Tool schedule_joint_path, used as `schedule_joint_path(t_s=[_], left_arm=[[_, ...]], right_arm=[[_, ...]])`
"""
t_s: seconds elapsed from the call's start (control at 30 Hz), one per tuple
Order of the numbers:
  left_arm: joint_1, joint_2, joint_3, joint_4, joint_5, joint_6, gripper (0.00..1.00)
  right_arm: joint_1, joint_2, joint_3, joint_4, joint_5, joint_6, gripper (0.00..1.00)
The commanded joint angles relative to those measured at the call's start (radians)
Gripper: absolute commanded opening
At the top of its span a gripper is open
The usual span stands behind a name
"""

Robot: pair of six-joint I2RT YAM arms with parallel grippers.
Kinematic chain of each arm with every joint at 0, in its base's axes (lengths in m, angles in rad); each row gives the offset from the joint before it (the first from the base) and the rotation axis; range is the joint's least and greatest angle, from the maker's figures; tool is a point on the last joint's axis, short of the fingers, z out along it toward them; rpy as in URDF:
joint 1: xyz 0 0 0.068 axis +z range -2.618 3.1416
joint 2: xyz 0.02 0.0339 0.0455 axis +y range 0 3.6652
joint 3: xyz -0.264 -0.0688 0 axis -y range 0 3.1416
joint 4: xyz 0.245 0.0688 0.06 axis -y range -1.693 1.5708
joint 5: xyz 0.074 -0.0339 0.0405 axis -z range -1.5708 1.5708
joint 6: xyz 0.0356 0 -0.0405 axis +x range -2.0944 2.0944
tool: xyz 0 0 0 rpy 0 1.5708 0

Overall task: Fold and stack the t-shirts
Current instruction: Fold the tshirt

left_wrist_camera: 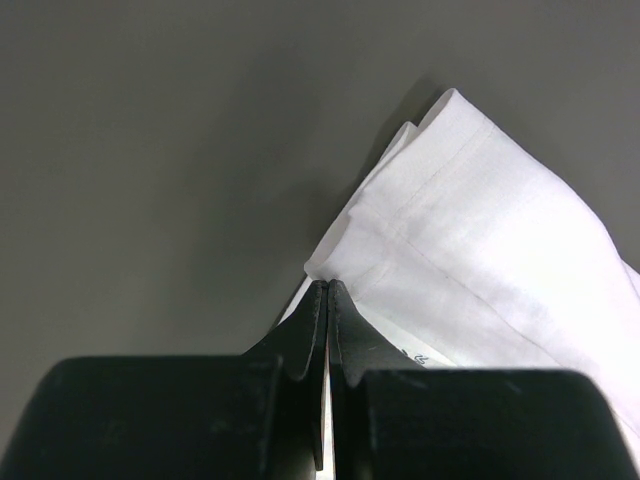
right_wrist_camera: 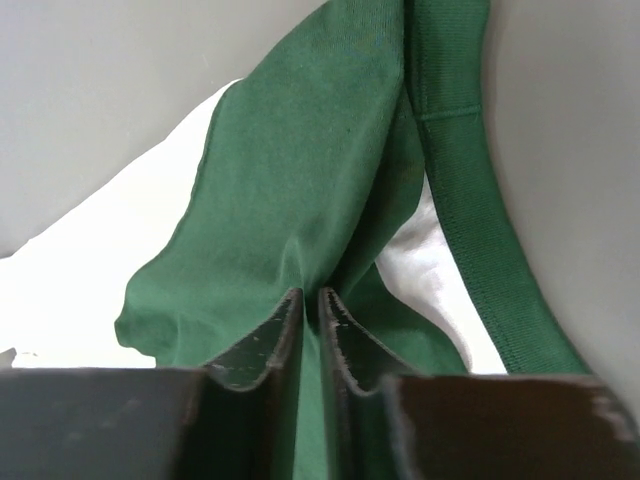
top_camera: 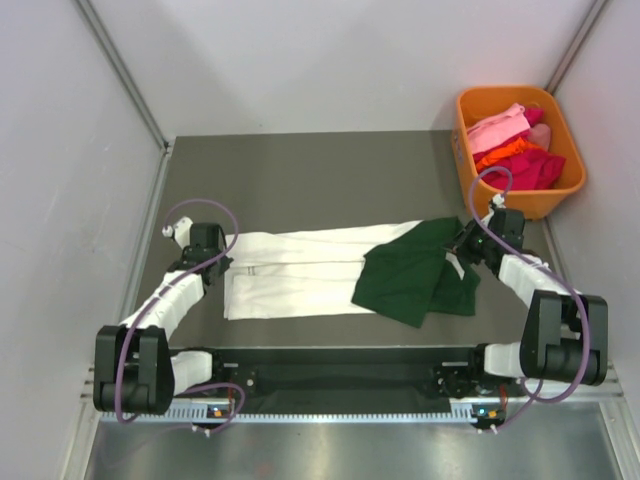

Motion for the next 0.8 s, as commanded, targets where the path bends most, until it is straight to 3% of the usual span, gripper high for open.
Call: schedule_joint_path(t_s=[0.0, 0.1, 0.77], left_arm=[[0.007, -0.001, 0.005, 0.025, -0.006, 0.011, 0.00], [0.007, -0.002, 0.002, 0.025, -0.008, 0.012, 0.00], [0.007, -0.016, -0.021, 0.011, -0.015, 0.016, 0.00]], right_arm=[[0.000, -0.022, 0.042, 0.006, -0.010, -0.007, 0.10], [0.000, -0.020, 0.039, 0.012, -0.010, -0.006, 0.00], [-0.023, -0.099, 0.048, -0.100, 0.104, -0.027, 0.00]])
